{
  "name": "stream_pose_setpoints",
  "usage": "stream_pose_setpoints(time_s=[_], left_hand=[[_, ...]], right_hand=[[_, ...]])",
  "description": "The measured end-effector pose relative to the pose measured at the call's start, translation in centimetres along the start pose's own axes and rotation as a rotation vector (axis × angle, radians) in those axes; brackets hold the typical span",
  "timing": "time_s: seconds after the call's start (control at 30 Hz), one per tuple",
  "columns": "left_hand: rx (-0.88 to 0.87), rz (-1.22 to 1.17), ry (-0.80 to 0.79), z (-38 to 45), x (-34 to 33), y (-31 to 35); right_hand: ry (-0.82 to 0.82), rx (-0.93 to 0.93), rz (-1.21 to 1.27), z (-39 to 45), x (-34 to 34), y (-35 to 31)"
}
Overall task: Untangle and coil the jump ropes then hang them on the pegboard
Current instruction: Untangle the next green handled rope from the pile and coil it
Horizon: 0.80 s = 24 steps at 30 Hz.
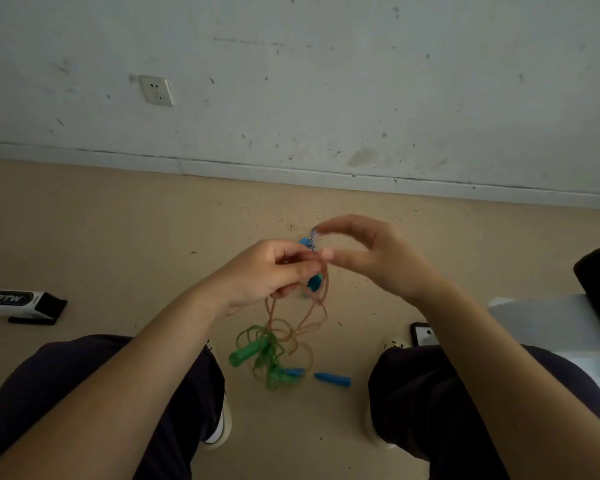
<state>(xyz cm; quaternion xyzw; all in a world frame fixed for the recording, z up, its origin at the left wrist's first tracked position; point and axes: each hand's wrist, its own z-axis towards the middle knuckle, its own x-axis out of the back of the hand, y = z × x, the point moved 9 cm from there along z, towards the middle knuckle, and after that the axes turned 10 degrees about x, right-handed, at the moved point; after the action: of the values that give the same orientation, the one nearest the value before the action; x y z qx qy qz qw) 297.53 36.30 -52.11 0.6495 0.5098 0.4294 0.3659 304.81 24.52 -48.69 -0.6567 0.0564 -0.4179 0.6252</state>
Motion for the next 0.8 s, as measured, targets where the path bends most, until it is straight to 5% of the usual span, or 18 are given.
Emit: stream_pose_setpoints(time_s=[0.17,0.8], left_hand=[[0.001,-0.053,-0.13,-0.8,-0.5,0.6],[0.044,0.108,0.243,-0.6,3.5,0.1]], right_hand=[[-0.062,-0.064,0.096,0.1,-1.5,0.1],[-0.097,-0.056,-0.069,-0.2,-1.3,0.4]])
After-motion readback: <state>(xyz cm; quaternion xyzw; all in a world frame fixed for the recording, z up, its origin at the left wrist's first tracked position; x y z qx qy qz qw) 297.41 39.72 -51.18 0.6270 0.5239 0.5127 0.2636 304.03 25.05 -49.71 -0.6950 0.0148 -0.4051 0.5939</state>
